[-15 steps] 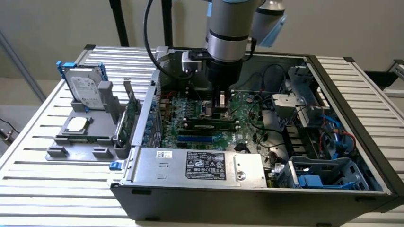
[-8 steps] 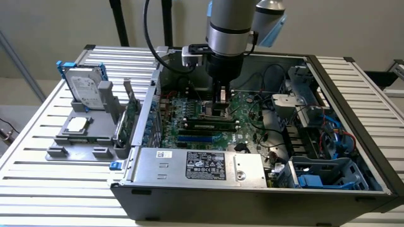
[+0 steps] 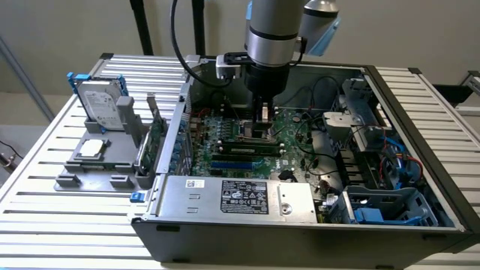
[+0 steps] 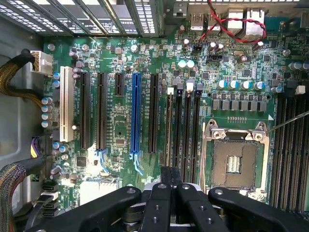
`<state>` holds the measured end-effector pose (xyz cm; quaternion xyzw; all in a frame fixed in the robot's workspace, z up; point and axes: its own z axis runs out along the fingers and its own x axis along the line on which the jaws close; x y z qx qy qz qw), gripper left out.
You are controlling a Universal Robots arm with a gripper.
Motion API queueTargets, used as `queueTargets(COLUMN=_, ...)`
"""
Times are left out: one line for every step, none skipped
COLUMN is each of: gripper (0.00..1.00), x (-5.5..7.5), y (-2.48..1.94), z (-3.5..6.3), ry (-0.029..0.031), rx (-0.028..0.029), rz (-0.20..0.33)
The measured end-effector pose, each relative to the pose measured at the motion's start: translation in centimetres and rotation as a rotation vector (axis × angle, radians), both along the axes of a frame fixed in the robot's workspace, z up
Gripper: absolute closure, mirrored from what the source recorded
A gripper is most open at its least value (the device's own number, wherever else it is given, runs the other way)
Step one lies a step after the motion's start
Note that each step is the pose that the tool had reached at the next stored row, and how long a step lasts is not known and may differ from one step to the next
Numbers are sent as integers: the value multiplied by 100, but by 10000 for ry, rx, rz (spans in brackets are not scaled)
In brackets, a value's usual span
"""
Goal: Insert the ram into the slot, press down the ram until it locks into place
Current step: 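Press down the ram until it locks into place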
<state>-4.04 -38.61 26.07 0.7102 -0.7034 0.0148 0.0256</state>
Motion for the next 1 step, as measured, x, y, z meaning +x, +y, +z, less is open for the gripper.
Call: queueTargets(gripper=89, x=0, y=0, z=0, ry=0, rx=0, rz=0)
